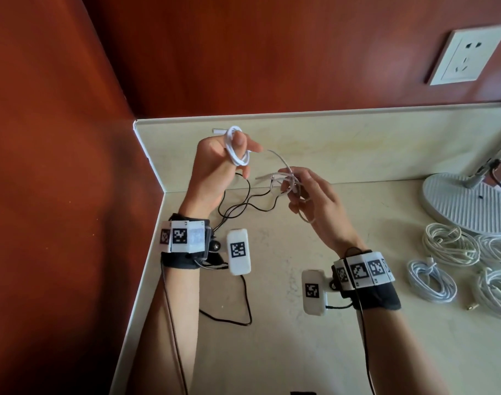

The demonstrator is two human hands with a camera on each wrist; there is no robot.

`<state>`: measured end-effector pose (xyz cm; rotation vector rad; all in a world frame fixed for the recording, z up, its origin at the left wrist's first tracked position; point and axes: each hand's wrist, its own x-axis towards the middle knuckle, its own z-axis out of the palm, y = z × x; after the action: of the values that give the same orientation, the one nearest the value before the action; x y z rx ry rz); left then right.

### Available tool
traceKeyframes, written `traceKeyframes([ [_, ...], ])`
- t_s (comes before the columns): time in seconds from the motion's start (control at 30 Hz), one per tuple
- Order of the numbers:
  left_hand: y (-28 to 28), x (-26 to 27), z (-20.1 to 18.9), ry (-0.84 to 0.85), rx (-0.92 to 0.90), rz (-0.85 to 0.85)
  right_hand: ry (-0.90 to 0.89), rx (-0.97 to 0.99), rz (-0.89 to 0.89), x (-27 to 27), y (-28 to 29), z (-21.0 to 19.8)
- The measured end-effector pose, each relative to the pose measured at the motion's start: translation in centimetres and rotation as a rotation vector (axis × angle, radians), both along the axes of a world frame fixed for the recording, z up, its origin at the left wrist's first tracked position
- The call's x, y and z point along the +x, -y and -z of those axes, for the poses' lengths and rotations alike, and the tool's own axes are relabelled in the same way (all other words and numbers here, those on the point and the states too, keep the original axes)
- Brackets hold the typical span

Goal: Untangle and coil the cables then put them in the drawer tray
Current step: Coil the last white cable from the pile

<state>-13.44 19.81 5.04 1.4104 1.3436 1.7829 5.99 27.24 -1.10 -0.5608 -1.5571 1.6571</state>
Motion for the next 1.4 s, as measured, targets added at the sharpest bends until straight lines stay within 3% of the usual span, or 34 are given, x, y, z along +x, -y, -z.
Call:
traceKeyframes([
  [0.23,-0.3,3.1,-0.2,-0.127,-0.106,0.099,-0.034,0.005,-0.043,0.3,0.5,-1.0],
  [0.37,-0.4,2.9,-0.2,-0.135,-0.129,0.083,0.031,0.134,0.014,0.6,0.5,-0.9],
  [0.57,-0.1,2.3,-0.3,-0.081,-0.051,0.060,-0.033,0.114,0.000,0.5,1.1,-1.2],
  [0.63,-0.1,2.0,-0.4,-0.029,-0.024,0.038,0.038,0.164,0.005,0.3,0.7,-0.8],
  [0.73,-0.2,1.4,-0.3,0.057,-0.010,0.004,0.329,0.318,0.069,0.2,-0.2,0.8],
  [0.8,-0.1,1.0,-0.3,0.081,-0.019,-0.016,0.427,0.350,0.115,0.3,-0.6,1.8],
  [1.4,0.5,-2.2,-0.4,0.278,-0.027,-0.226,0.624,0.093,0.388,2.5,-2.6,3.1],
])
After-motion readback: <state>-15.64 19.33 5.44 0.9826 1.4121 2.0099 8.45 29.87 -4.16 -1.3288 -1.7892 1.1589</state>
